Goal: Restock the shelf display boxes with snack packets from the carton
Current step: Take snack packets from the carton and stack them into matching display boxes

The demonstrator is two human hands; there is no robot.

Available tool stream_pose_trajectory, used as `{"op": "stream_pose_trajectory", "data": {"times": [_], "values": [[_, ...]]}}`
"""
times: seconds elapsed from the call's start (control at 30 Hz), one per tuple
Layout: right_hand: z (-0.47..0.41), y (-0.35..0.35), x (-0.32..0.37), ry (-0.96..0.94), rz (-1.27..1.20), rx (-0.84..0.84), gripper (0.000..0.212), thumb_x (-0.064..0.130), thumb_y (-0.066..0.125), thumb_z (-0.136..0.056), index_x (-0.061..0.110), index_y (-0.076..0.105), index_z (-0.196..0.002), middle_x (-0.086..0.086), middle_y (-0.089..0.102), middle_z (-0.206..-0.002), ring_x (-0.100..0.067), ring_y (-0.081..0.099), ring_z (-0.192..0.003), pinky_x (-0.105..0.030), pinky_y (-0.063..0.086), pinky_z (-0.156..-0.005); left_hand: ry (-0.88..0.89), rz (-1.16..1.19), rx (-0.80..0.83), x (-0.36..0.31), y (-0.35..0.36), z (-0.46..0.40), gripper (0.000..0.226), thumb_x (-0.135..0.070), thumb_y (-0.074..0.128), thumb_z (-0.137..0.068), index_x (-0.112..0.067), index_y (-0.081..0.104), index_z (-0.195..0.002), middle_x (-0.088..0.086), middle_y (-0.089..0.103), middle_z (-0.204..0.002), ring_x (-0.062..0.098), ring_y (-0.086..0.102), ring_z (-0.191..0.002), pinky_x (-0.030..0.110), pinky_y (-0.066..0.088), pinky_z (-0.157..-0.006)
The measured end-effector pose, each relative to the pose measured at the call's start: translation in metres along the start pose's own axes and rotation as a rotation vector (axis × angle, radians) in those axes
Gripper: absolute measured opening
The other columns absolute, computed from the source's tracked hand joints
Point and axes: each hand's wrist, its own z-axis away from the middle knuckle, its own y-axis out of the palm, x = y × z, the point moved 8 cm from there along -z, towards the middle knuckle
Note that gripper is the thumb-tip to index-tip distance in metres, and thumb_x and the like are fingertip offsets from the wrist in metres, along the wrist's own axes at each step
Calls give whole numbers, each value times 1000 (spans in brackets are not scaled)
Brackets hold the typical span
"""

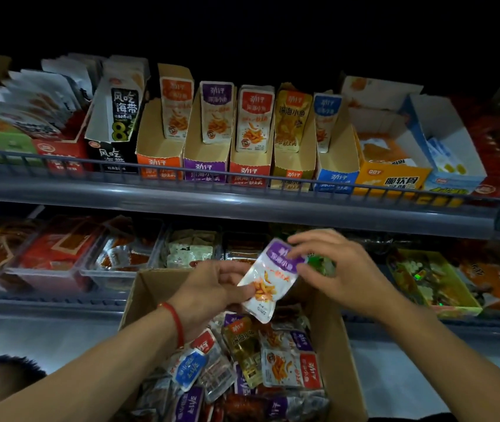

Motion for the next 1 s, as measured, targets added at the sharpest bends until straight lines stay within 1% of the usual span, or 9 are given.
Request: {"op": "stream_pose_trajectory", "data": {"times": [0.13, 0.3, 0.4, 0.5, 0.6, 0.7, 0.8, 0.93, 1.0], "values": [[6, -21, -13, 250, -271, -73, 31, 42, 65, -89, 42, 61, -120, 23, 72, -103, 8, 63, -108, -26, 59, -85, 257, -196, -42, -34, 4, 9, 28, -1, 79, -81, -16, 72, -104, 1, 76, -86, 18, 76, -85, 35, 61, -72], [2, -32, -8, 252, -289, -145, 11, 27, 69, -93, 34, 70, -101, 18, 75, -93, -3, 72, -89, -30, 62, -78, 439, -325, -70, -61, 4, 17, 23, -11, 78, -84, -25, 73, -102, -7, 76, -92, 11, 73, -89, 31, 61, -76], [-8, -59, -3, 231, -269, -221, 11, 24, 68, -93, 29, 72, -102, 10, 75, -93, -10, 72, -84, -35, 62, -74, 614, -415, -179, -85, -7, 23, 18, -14, 73, -89, -24, 74, -104, -12, 74, -93, 5, 70, -90, 20, 57, -76], [-26, -99, 9, 167, -215, -313, 12, 24, 67, -93, 30, 72, -103, 9, 74, -94, -11, 71, -86, -31, 61, -73, 709, -524, -347, -104, -25, 28, 22, -10, 69, -91, -24, 71, -109, -14, 69, -96, 5, 65, -90, 14, 53, -74], [-58, -139, 36, 45, -109, -440, 12, 24, 67, -96, 27, 71, -106, 13, 72, -94, -6, 70, -85, -24, 58, -73, 796, -767, -531, -119, -46, 31, 33, -8, 68, -87, -21, 67, -118, -9, 65, -114, 5, 59, -108, 26, 52, -96], [-97, -164, 65, -66, -51, -569, 11, 24, 68, -98, 30, 68, -107, 16, 70, -93, -2, 68, -82, -22, 55, -72, 862, -1024, -644, -134, -57, 27, 46, -8, 70, -82, -17, 62, -126, 0, 54, -139, 20, 42, -135, 45, 39, -114], [-151, -167, 88, -97, 0, -600, 14, 26, 65, -99, 31, 66, -112, 13, 68, -100, 4, 64, -88, -15, 52, -78, 853, -1195, -651, -146, -64, 17, 63, -13, 70, -81, -17, 52, -141, 5, 39, -156, 29, 27, -148, 55, 32, -117], [-220, -147, 105, -122, 198, -570, 27, 28, 60, -102, 16, 69, -124, 10, 66, -111, 1, 59, -99, -6, 43, -80, 870, -1300, -623, -155, -63, 7, 72, -13, 69, -78, -18, 45, -145, 6, 36, -158, 29, 23, -150, 57, 23, -121], [-251, -132, 103, -93, 286, -523, 27, 26, 60, -102, 17, 69, -126, 2, 70, -121, -7, 62, -107, -17, 49, -89, 913, -1306, -595, -157, -61, 6, 71, -11, 68, -76, -17, 47, -144, 7, 40, -156, 29, 24, -150, 58, 22, -120]]}}
